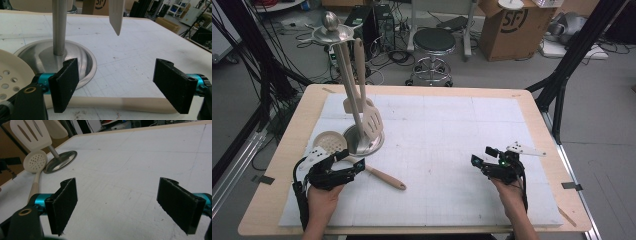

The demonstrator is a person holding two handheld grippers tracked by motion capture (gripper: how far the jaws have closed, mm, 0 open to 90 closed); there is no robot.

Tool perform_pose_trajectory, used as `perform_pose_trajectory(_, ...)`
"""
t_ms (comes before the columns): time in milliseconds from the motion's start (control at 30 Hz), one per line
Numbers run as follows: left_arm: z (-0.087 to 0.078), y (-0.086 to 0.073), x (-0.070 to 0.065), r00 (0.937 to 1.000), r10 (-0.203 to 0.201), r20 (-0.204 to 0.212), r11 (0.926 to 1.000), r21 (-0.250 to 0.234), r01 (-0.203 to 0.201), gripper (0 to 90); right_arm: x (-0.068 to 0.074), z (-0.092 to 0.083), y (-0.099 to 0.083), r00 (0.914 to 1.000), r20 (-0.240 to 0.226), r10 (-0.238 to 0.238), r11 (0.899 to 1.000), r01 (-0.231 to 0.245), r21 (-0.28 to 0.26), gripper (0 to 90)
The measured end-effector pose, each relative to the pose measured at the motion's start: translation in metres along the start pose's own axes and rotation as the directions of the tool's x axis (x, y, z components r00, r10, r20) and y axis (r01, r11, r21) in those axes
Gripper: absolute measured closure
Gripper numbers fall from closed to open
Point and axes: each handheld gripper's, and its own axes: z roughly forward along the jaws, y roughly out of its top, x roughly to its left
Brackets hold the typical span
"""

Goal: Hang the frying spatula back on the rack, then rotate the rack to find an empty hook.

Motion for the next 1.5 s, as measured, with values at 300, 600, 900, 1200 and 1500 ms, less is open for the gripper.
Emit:
perform_pose_trajectory(300,0.003,0.005,0.012,0.9977,-0.054,-0.041,0.9981,0.028,0.055,32.1,-0.001,-0.003,0.0,0.9999,0.001,0.013,1.0,-0.013,-0.009,16.0)
perform_pose_trajectory(600,0.016,0.015,0.026,0.9972,-0.053,-0.053,0.9826,0.175,0.062,57.8,0.0,0.0,-0.001,0.9996,-0.002,0.027,1.0,-0.027,0.001,16.0)
perform_pose_trajectory(900,0.034,0.01,0.046,0.988,-0.089,-0.126,0.9508,0.285,0.122,89.6,-0.001,0.001,-0.001,0.9996,0.002,0.03,1.0,-0.03,-0.008,16.0)
perform_pose_trajectory(1200,0.047,0.005,0.053,0.984,-0.084,-0.157,0.9287,0.345,0.135,89.6,-0.001,0.003,-0.003,0.999,0.009,0.043,0.999,-0.043,0.007,16.1)
perform_pose_trajectory(1500,0.043,0.005,0.036,0.9746,0.05,-0.218,0.9108,0.41,0.045,90.0,0.0,0.004,-0.004,0.9989,-0.004,0.046,0.999,-0.046,0.005,16.0)
